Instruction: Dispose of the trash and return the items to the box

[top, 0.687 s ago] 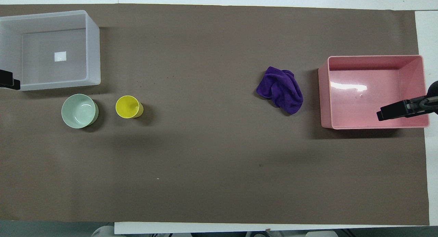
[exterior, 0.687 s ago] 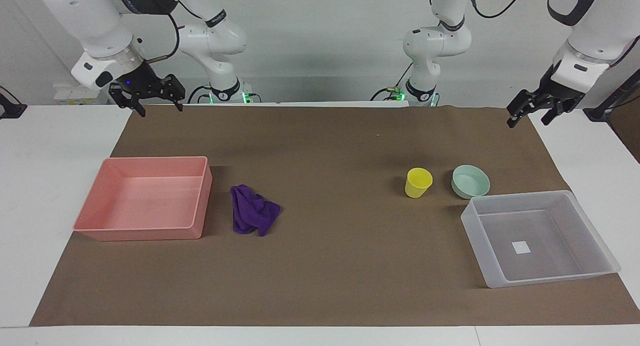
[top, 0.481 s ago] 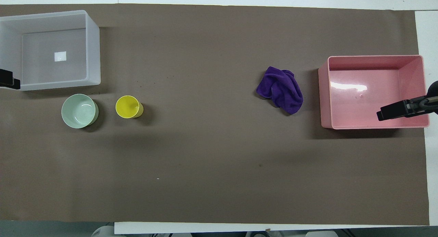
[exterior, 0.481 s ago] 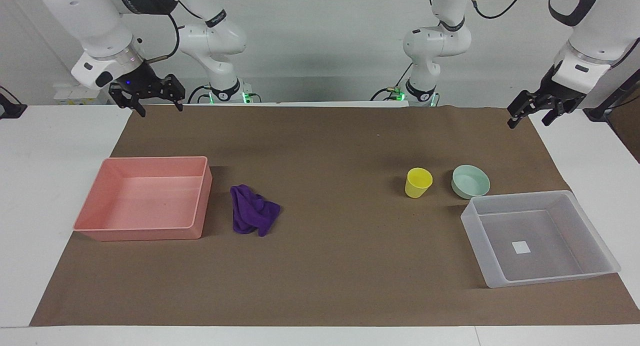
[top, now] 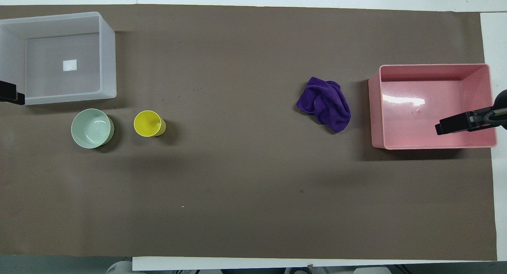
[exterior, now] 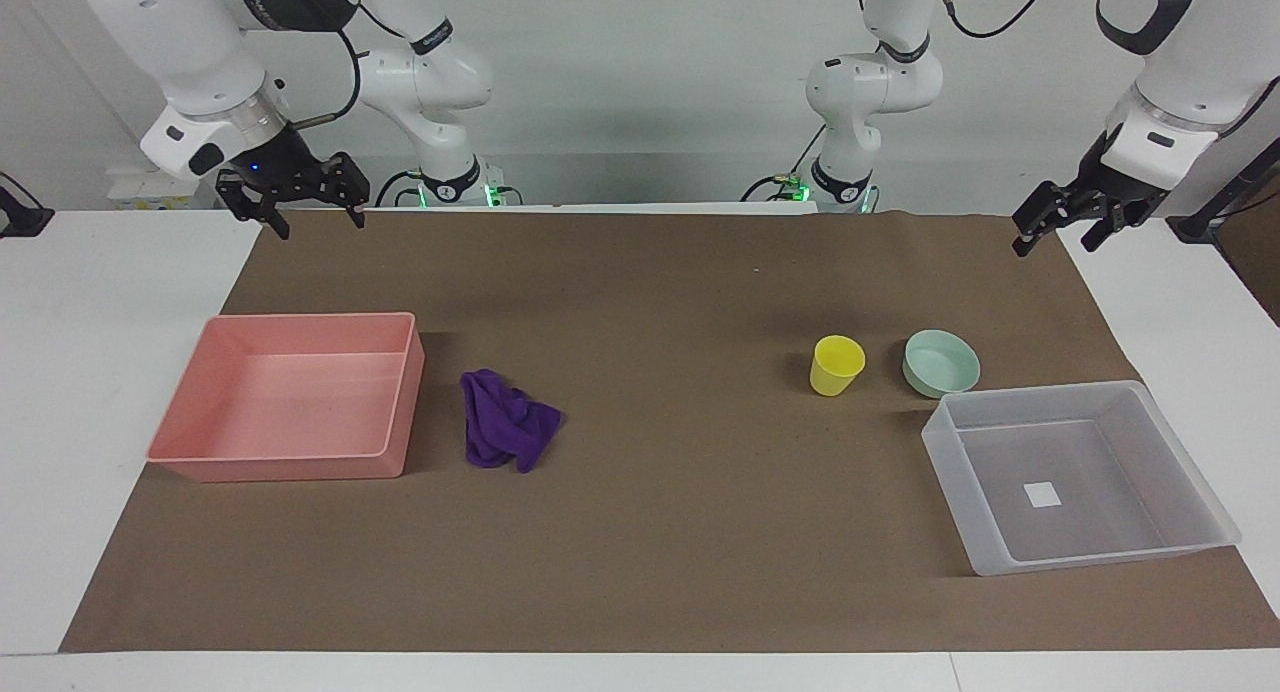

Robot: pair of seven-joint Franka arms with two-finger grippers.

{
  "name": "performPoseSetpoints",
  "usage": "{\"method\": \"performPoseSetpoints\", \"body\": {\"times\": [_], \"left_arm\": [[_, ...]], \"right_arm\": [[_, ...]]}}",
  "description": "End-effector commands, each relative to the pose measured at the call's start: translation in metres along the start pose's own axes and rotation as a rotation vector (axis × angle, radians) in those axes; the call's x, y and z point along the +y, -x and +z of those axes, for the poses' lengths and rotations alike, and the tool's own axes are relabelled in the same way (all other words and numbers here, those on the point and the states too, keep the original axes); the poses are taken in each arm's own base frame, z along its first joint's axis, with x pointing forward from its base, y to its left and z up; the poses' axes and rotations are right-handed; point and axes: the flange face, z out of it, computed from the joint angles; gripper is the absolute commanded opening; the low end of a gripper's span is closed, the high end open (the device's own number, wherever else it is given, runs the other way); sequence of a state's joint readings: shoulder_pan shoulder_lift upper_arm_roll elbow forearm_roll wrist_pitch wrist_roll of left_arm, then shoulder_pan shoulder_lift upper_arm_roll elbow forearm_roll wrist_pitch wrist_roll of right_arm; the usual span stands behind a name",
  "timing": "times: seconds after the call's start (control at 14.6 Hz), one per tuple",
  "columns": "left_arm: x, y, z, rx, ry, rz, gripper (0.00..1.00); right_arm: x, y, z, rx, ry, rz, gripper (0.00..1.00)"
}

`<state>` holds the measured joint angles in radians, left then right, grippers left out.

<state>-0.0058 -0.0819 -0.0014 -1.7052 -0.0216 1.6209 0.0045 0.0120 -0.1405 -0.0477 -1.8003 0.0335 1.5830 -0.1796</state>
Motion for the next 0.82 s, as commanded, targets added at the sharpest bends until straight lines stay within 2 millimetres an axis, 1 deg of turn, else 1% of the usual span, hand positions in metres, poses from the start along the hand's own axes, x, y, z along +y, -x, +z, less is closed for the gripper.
{"method": "performPoseSetpoints", "body": {"times": [0.0, 0.07, 0.14, 0.21, 0.27, 0.34, 0.41, 0.48, 0.55, 0.62, 0.69, 0.76], "left_arm": [[-0.014, 0.018, 0.067, 0.006, -0.009, -0.029, 1.00], [-0.020, 0.026, 0.104, 0.005, -0.009, -0.042, 1.00], [-0.021, 0.032, 0.132, 0.020, -0.010, -0.046, 1.00], [-0.021, 0.035, 0.154, 0.028, -0.010, -0.053, 1.00], [-0.021, 0.038, 0.174, 0.014, -0.010, -0.062, 1.00], [-0.021, 0.042, 0.198, -0.012, -0.010, -0.063, 1.00], [-0.022, 0.048, 0.220, -0.015, -0.011, -0.065, 1.00], [-0.023, 0.053, 0.237, -0.002, -0.011, -0.067, 1.00], [-0.024, 0.055, 0.253, 0.003, -0.012, -0.066, 1.00], [-0.024, 0.054, 0.263, 0.003, -0.012, -0.074, 0.95], [-0.024, 0.054, 0.274, -0.015, -0.012, -0.094, 0.77], [-0.024, 0.053, 0.280, -0.015, -0.012, -0.101, 0.55]], "right_arm": [[-0.027, -0.044, 0.045, 0.005, 0.013, -0.045, 0.99], [-0.035, -0.058, 0.061, 0.007, 0.015, -0.047, 0.99], [-0.047, -0.070, 0.076, 0.009, 0.018, -0.052, 0.99], [-0.062, -0.083, 0.091, 0.023, 0.023, -0.072, 0.99], [-0.073, -0.095, 0.107, 0.036, 0.028, -0.093, 0.99], [-0.080, -0.107, 0.122, 0.055, 0.030, -0.104, 0.99], [-0.093, -0.118, 0.138, 0.076, 0.033, -0.126, 0.99], [-0.105, -0.126, 0.153, 0.078, 0.036, -0.146, 0.99], [-0.112, -0.133, 0.168, 0.079, 0.037, -0.159, 0.99], [-0.114, -0.139, 0.185, 0.077, 0.040, -0.163, 0.99], [-0.118, -0.145, 0.204, 0.074, 0.041, -0.170, 0.99], [-0.132, -0.149, 0.218, 0.078, 0.042, -0.190, 0.99]]}}
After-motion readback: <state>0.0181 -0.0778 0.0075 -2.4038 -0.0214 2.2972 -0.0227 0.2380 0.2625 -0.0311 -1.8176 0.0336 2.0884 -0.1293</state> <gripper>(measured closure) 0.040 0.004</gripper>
